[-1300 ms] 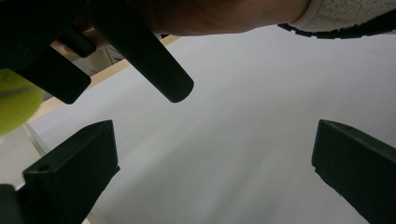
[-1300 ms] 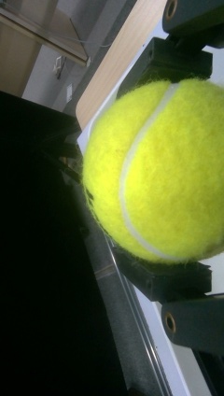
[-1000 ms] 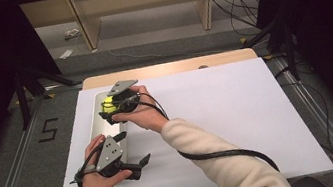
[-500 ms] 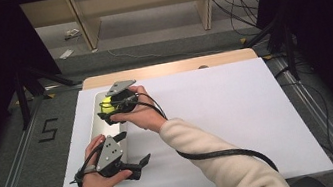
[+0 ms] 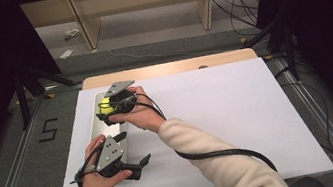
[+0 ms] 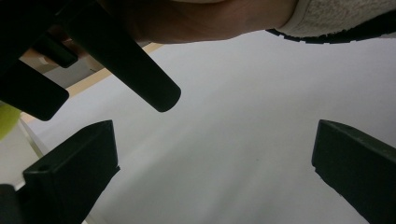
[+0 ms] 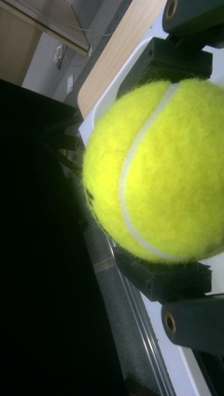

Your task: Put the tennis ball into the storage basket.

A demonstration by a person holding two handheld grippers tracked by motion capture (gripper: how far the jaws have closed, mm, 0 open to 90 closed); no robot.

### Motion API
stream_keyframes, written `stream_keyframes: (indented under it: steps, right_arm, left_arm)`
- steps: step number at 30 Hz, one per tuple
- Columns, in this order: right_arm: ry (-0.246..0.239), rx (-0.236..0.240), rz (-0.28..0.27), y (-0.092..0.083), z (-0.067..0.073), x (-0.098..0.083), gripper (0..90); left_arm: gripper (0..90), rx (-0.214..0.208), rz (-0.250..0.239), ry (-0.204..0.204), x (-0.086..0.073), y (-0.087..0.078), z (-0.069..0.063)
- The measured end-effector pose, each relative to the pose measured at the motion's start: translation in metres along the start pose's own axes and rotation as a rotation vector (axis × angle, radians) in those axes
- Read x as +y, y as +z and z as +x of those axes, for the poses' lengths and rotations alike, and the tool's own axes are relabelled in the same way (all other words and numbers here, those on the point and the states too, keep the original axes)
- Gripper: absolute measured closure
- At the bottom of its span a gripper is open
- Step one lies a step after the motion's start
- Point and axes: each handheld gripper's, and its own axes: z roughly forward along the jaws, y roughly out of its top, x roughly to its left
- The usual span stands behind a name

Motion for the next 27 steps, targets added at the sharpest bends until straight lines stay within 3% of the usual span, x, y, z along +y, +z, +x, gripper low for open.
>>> stream_keyframes:
  steps: [27]
  right_arm:
    - [-0.011,0.021,0.023,0.011,0.003,-0.003,26.3]
  left_arm:
    - [0.0,0.0,0.004,0.002,0.0,0.0,0.0]
